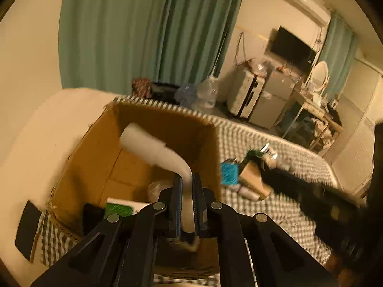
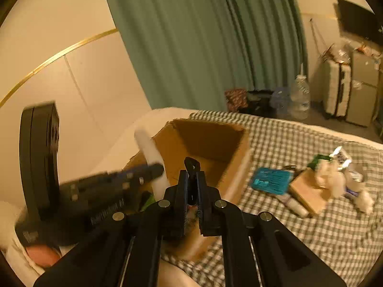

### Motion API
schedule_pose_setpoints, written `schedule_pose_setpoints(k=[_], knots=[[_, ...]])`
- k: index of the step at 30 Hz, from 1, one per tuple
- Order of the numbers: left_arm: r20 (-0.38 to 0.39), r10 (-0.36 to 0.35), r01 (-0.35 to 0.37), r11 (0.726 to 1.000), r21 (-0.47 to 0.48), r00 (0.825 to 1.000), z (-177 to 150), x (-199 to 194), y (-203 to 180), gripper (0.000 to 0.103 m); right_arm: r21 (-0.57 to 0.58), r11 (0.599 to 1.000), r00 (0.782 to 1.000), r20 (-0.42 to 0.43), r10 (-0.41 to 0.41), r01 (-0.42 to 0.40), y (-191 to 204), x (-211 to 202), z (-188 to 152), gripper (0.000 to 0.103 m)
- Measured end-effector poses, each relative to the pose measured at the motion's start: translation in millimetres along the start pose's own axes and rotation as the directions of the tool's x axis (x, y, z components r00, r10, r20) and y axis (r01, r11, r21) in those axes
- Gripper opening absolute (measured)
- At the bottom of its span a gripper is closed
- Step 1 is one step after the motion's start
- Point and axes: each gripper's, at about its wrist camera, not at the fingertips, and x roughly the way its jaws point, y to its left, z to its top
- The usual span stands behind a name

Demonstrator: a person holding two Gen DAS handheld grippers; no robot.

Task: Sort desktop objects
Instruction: 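Carry the white tube into the cardboard box and open the left gripper, then grasp white cotton pad with left gripper while right gripper grasps white deodorant stick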

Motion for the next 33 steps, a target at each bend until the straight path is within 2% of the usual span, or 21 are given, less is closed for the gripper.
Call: schedule_pose_setpoints(k=[2,4,5,6,7,8,11,15,17,21,24,27,30,32,33], knots=[[-0.026,0.016,-0.016,1.000,-0.005,1.000,-7.3,9.0,6.7,0.008,0.027,0.999,0.999,-0.024,0.046,-0.045,-2.4,16.2,6.8,0.006],[-0.050,0.013,-0.013,1.000,-0.007,0.999,-13.7,16.8,11.7,0.018,0.049,0.997,0.998,-0.030,0.062,-0.060,-4.7,28.8,13.7,0.009],[-0.064,0.024,-0.024,1.000,-0.006,0.998,-15.6,19.5,13.1,0.037,0.066,0.996,0.998,-0.037,0.057,-0.054,-6.6,34.4,16.7,0.019],[-0.088,0.048,-0.049,0.999,-0.005,0.995,-17.3,23.5,14.6,0.073,0.084,0.995,0.997,-0.051,0.059,-0.054,-8.4,38.6,19.6,0.036],[-0.099,0.093,-0.095,0.995,-0.012,0.991,-18.7,24.3,18.3,0.086,0.088,0.994,0.997,-0.050,0.062,-0.057,-8.6,38.8,21.4,0.037],[-0.089,0.124,-0.127,0.992,-0.025,0.988,-20.2,22.6,20.6,0.093,0.083,0.995,0.998,-0.038,0.053,-0.050,-9.1,35.8,21.9,0.037],[-0.062,0.090,-0.093,0.994,-0.052,0.994,-22.1,14.0,24.0,0.095,0.081,0.997,1.000,-0.009,0.020,-0.019,-16.1,20.1,19.6,0.037],[-0.038,0.120,-0.121,0.993,-0.011,0.992,-24.3,2.8,9.7,0.095,0.137,0.990,1.000,0.004,0.026,-0.026,-32.9,-4.4,14.2,0.037],[-0.024,0.085,-0.085,0.996,-0.011,0.996,-24.5,-8.1,-0.9,0.095,0.132,0.991,0.999,0.026,-0.026,0.022,-38.8,-23.8,10.6,0.037],[0.023,0.031,-0.032,0.999,0.034,0.999,-23.8,-18.8,-38.7,0.102,0.134,0.983,0.988,0.069,-0.137,0.127,-67.1,-70.4,-12.9,0.037],[0.046,-0.024,0.021,0.997,0.079,0.999,-34.9,-18.9,-77.9,0.103,0.160,0.958,0.964,0.086,-0.253,0.237,-102.0,-105.1,-37.1,0.041],[0.033,-0.074,0.071,0.993,0.098,0.997,-50.3,-5.1,-115.5,0.103,0.199,0.909,0.917,0.091,-0.388,0.365,-140.6,-137.4,-66.7,0.053],[-0.017,-0.114,0.115,0.990,0.084,0.993,-65.2,17.3,-143.5,0.103,0.213,0.882,0.894,0.073,-0.442,0.419,-174.9,-156.4,-88.5,0.053],[-0.064,-0.109,0.114,0.991,0.076,0.992,-72.6,36.8,-157.0,0.103,0.221,0.865,0.877,0.069,-0.475,0.451,-191.5,-162.4,-101.4,0.054],[-0.089,-0.095,0.102,0.992,0.076,0.991,-75.9,47.7,-162.6,0.103,0.234,0.858,0.872,0.070,-0.485,0.458,-201.9,-163.3,-107.7,0.059]])
